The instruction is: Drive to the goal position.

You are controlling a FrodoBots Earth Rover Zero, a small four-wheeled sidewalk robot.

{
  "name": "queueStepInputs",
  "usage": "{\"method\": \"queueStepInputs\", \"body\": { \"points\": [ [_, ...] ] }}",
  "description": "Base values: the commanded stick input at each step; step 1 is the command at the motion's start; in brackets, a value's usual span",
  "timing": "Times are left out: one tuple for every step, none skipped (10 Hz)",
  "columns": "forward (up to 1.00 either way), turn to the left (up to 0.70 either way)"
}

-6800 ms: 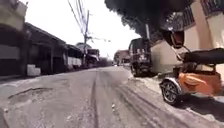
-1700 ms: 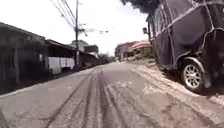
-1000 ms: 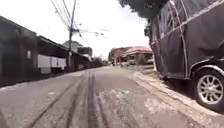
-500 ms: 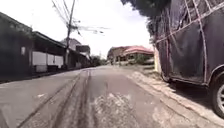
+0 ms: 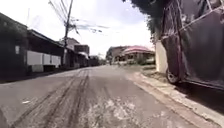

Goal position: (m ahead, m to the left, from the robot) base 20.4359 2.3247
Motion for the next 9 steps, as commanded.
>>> {"method": "queueStepInputs", "body": {
  "points": [
    [0.7, 0.01],
    [0.7, 0.01],
    [0.7, 0.01],
    [0.7, 0.01],
    [0.7, 0.01],
    [0.7, 0.01],
    [0.7, 0.01],
    [0.7, 0.01],
    [0.7, 0.01]
  ]
}}
